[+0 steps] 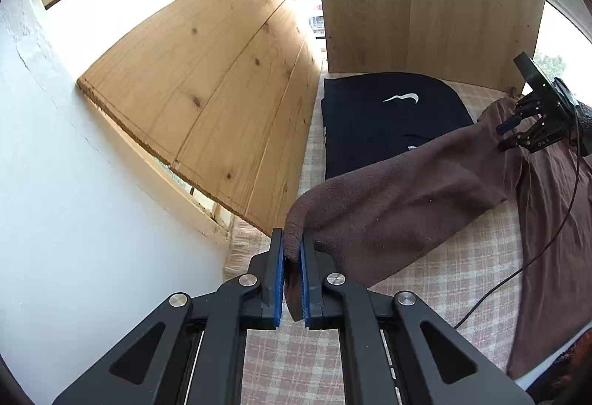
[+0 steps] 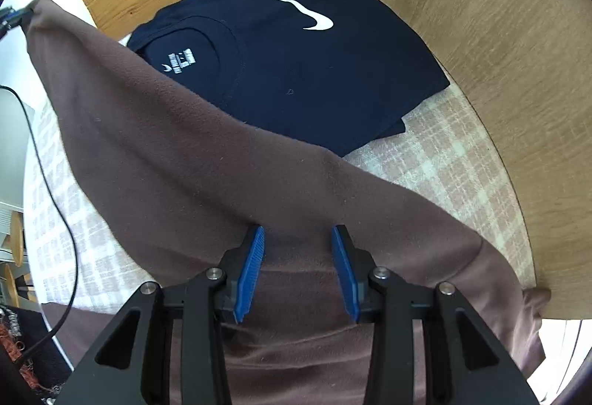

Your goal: Fold clothes

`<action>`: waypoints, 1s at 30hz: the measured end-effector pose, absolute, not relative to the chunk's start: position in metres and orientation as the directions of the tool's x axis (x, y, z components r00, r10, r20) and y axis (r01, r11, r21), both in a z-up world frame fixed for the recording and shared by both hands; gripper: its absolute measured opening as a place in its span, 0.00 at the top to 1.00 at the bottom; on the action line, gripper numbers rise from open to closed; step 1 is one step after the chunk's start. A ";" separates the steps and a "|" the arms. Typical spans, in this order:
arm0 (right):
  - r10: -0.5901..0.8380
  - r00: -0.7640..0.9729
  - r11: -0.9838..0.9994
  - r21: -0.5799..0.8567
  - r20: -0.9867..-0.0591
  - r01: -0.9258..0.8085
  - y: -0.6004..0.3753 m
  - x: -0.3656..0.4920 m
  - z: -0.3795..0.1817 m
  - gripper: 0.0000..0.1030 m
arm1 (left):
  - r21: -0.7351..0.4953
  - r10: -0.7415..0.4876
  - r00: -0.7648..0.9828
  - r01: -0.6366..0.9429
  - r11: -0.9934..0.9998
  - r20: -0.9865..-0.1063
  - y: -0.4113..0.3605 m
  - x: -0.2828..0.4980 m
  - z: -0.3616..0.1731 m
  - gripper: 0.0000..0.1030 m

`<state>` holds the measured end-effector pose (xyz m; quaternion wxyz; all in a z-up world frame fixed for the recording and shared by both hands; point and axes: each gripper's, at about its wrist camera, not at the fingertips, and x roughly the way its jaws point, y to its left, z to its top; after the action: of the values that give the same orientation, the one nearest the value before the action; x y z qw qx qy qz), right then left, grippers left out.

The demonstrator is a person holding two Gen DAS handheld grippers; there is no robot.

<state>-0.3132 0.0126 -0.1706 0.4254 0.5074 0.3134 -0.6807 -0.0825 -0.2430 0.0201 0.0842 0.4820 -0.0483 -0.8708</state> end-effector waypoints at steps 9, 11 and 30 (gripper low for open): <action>-0.299 -0.184 -0.545 0.010 -0.936 0.838 0.044 -0.349 -0.155 0.63 | 0.199 -0.220 -0.447 0.094 -0.975 -0.867 -0.245 -0.085 -0.008 0.94; -0.254 -0.233 -0.513 -0.073 -0.939 0.855 0.050 -0.348 -0.152 0.61 | 0.187 -0.211 -0.430 0.099 -0.977 -0.878 -0.248 -0.086 -0.019 0.94; -0.276 -0.112 -0.414 0.013 -0.955 0.910 0.059 -0.394 -0.184 0.56 | 0.177 -0.175 -0.354 0.029 -0.984 -0.919 -0.227 -0.087 -0.050 0.93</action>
<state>-0.3936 0.0594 -0.1840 0.4391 0.5013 0.3165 -0.6751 -0.0872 -0.2273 -0.0500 0.0622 0.5650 -0.0649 -0.8202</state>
